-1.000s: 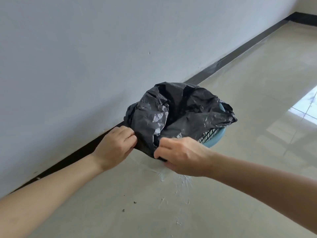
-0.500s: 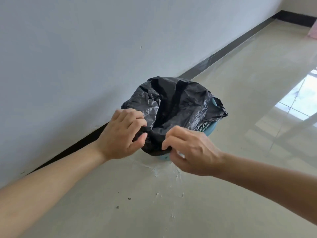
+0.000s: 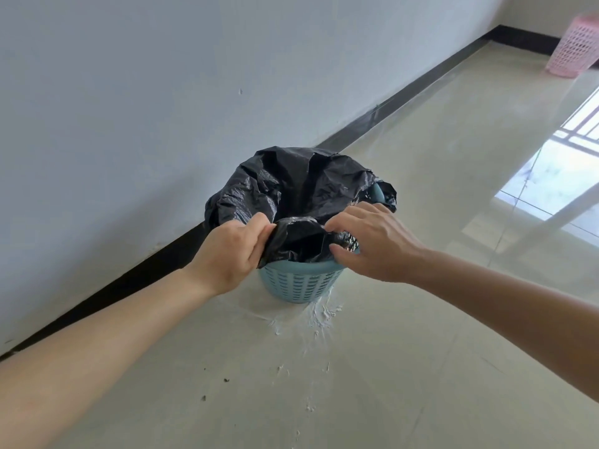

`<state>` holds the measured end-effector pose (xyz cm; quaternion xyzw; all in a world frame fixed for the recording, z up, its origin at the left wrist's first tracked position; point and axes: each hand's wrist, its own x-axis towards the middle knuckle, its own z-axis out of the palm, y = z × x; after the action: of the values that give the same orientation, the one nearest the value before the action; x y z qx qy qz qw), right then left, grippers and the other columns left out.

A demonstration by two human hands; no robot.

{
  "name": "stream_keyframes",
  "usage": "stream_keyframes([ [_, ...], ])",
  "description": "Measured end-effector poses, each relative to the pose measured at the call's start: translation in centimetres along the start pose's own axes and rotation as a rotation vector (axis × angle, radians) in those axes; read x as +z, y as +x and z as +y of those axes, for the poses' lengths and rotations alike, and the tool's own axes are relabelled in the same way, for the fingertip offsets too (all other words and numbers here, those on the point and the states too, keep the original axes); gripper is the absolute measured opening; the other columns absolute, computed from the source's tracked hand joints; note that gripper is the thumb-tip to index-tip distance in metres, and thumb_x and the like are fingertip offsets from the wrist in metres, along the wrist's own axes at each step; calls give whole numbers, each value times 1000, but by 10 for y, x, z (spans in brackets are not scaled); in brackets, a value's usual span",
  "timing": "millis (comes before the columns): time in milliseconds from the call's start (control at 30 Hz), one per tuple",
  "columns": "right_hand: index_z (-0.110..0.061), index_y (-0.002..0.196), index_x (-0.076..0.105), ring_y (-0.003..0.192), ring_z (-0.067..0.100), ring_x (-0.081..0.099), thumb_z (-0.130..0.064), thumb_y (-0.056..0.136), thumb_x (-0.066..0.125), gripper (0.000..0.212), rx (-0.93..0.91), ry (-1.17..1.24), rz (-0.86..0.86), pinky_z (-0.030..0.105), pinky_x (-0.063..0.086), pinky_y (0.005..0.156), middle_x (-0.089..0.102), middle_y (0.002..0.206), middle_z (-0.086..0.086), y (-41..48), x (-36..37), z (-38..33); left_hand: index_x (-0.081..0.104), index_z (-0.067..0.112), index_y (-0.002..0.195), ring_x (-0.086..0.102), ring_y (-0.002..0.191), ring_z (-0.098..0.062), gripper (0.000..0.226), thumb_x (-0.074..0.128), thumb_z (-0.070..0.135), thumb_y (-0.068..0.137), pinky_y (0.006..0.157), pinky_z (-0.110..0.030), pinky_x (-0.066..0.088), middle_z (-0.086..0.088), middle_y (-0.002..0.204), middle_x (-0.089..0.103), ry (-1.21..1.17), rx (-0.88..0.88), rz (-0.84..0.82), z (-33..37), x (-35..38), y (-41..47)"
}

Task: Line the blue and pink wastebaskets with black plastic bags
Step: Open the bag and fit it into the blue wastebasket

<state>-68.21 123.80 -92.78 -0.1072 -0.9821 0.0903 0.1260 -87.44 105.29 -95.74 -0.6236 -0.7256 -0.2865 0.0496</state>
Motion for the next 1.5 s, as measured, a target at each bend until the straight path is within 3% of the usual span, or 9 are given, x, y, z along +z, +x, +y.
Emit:
stream_keyframes([
  [200,-12,79,54,67,18,44,-6,78,52,7,-82,117,311,33,42,67,51,71,-5,-10,3,8,55,16,102,49,55,-14,50,21,52,99,63,-21,33,12,56,55,0,33,0,3,3,2],
  [433,-12,69,55,58,23,40,-5,72,49,10,-332,-127,224,31,33,56,46,61,-1,-46,14,43,66,15,89,56,55,-24,73,11,63,95,69,-37,44,2,53,56,385,115,-198,2,11,6],
  [667,-18,70,58,65,25,50,-15,88,58,18,-376,-239,282,36,40,63,53,64,-4,-58,33,65,60,7,129,67,98,-28,43,47,36,100,74,-41,53,-11,114,69,489,488,-80,16,22,-10],
  [833,-26,89,74,76,18,58,-25,87,64,11,-116,-125,119,31,49,66,69,77,-9,-58,46,66,50,9,139,66,80,-25,51,60,4,89,68,-39,52,-7,107,69,544,474,-85,23,32,-13],
  [967,-14,63,69,49,7,55,-35,73,49,31,569,430,119,29,50,53,64,54,0,-43,42,61,56,8,133,55,57,-24,56,67,38,87,57,-38,47,-2,70,60,483,355,-195,27,32,-5],
  [1100,-25,81,58,77,23,70,-33,83,37,22,1002,740,343,45,57,69,68,75,-1,-18,29,63,66,12,109,56,49,-22,70,41,73,85,49,-33,45,1,55,55,481,269,-267,36,29,4],
  [1233,-8,102,64,82,23,71,-46,95,48,42,1106,956,232,35,61,69,71,94,7,15,22,69,64,16,98,59,56,-22,84,3,73,89,52,-34,46,2,59,59,460,215,-248,46,34,10],
  [1367,-16,91,66,68,15,58,-34,100,49,26,1167,1211,255,28,56,66,63,80,2,33,34,72,60,19,94,60,59,-22,83,-4,70,87,51,-32,44,2,62,59,396,180,-276,48,32,13],
  [1500,-13,86,62,63,14,56,-17,97,55,14,1109,1339,-39,27,49,67,59,72,1,47,29,85,55,25,92,62,69,-22,83,-11,75,79,58,-33,39,1,68,63,348,94,-377,47,27,21],
])
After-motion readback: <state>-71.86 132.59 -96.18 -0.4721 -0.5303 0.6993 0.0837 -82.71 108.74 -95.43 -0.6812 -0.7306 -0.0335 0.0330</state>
